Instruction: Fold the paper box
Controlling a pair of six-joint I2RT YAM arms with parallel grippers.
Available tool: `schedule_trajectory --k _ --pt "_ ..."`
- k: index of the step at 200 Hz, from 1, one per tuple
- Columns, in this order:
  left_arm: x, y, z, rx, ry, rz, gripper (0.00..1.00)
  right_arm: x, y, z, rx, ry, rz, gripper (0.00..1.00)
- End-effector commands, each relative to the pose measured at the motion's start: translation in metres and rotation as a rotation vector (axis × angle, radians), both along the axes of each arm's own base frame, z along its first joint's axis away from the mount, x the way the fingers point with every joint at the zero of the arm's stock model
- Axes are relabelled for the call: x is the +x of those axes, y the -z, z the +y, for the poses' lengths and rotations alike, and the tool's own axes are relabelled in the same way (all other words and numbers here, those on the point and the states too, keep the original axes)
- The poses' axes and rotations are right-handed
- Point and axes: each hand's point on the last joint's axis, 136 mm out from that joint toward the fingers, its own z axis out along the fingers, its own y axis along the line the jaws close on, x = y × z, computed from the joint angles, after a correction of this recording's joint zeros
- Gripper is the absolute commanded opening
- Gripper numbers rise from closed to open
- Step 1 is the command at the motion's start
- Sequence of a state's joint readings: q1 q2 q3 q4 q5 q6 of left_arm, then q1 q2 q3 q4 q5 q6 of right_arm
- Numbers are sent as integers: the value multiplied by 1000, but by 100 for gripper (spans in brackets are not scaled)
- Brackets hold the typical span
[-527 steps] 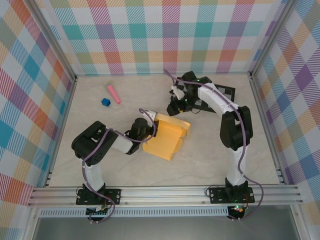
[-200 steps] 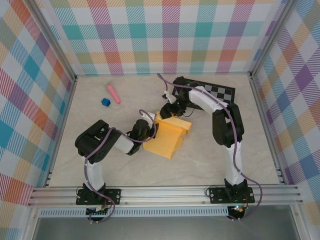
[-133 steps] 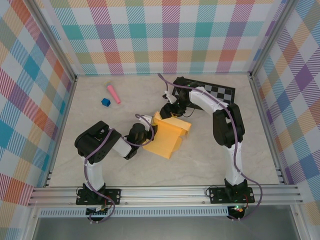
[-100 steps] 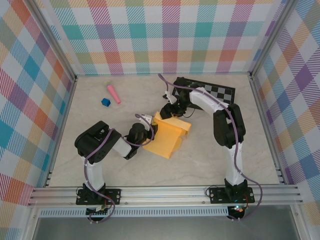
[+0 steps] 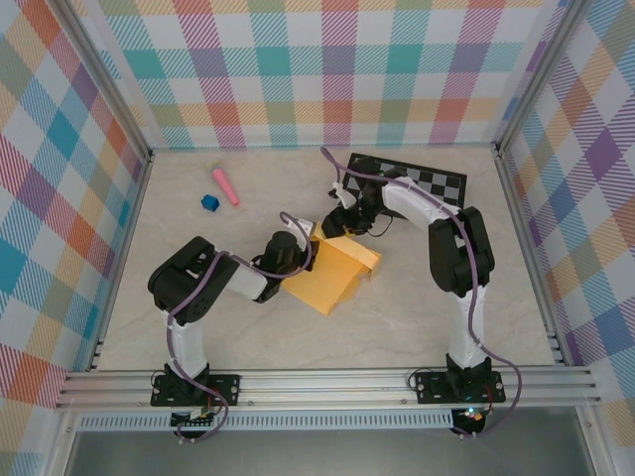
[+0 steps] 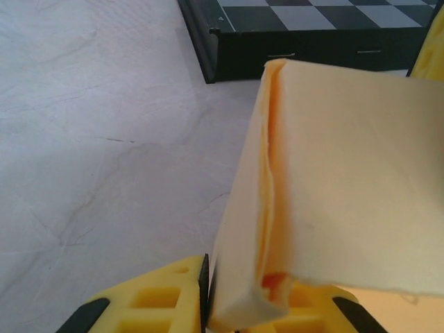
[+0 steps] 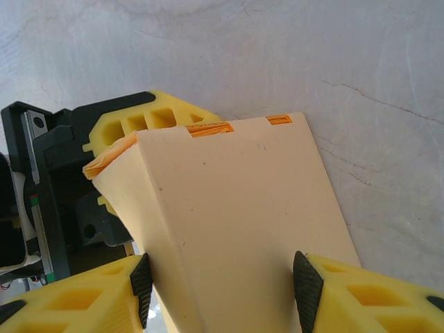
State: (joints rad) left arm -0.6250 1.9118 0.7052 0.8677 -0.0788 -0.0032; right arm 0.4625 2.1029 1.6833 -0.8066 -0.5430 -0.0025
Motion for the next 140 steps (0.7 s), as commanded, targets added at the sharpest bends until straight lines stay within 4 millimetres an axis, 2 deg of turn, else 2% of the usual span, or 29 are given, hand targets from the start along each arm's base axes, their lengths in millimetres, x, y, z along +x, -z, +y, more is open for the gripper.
schedule_trajectory --k 1,11,56,84,102,140 --pt "4 3 1 35 -3 25 8 -20 20 -10 -70 0 86 56" --pt "4 2 5 40 -22 14 0 -18 21 -12 -77 10 83 56" --pt "5 -2 23 79 -136 -33 0 -12 9 -4 13 79 84 57" --pt "3 -6 17 110 -151 -61 0 -13 11 1 57 116 108 57" --pt "3 -5 12 90 -168 -52 11 -14 14 0 57 123 119 57" --pt "5 13 4 33 -164 -18 18 -19 14 -1 58 112 122 57"
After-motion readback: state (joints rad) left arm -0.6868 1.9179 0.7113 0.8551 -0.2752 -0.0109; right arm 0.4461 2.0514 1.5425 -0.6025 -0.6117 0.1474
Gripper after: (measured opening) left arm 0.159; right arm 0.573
